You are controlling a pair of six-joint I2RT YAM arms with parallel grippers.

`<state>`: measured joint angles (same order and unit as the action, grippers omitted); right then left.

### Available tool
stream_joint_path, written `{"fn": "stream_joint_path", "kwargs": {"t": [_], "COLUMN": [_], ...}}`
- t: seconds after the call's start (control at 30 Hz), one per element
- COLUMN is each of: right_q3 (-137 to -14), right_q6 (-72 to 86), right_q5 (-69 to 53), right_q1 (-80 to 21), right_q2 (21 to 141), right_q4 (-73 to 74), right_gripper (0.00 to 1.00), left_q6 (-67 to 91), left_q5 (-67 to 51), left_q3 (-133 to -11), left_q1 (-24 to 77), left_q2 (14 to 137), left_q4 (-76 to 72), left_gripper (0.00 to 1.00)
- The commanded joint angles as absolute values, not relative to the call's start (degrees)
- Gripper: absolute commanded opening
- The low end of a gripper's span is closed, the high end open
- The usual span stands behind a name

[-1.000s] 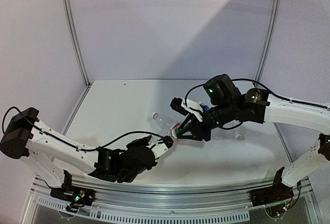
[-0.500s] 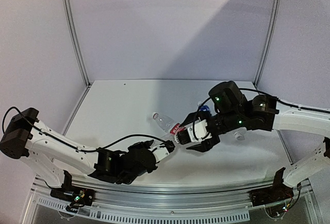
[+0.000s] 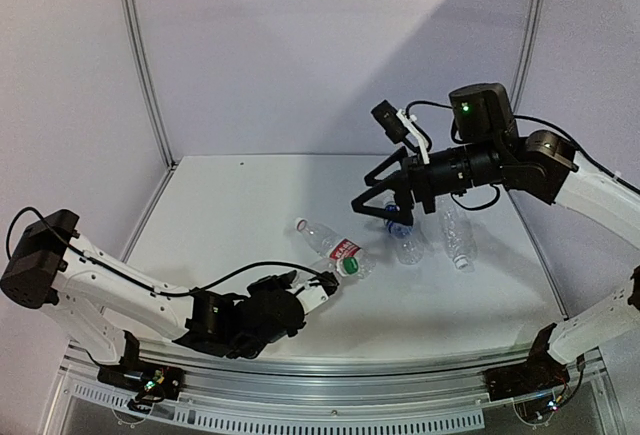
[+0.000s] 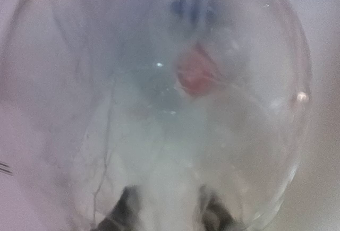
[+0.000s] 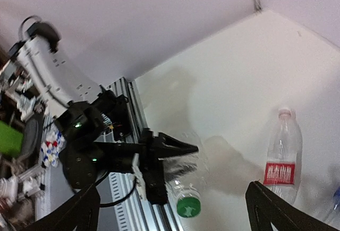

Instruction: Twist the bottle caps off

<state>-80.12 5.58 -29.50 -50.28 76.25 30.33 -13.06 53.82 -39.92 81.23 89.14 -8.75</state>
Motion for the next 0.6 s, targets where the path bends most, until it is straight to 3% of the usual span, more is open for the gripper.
{"fn": "stream_joint_path", "kwargs": {"t": [0.0, 0.23, 0.57], "right_q3": [-74.3, -70.1, -67.9], "right_q6": [32.5, 40.5, 47.8], "right_q5": [-37.0, -43.5, -47.6], "right_q1": [-43.6, -42.9, -42.9], "right_q2": [80.4, 85.3, 85.3], "right_q4": [31.6, 33.0, 25.3], "right_gripper": [0.92, 0.62, 0.6], "left_q6": [-14.2, -14.6, -14.8], "left_q5": [58.7, 59.5, 59.8], "left_q3": [-40.0, -40.2, -40.3], "left_q1": [81.6, 81.6, 81.6], "left_q2": [88.7, 89.5, 90.3], "left_q4": [-11.0, -11.3, -11.5], "left_gripper": [0.03, 0.04, 0.04]}}
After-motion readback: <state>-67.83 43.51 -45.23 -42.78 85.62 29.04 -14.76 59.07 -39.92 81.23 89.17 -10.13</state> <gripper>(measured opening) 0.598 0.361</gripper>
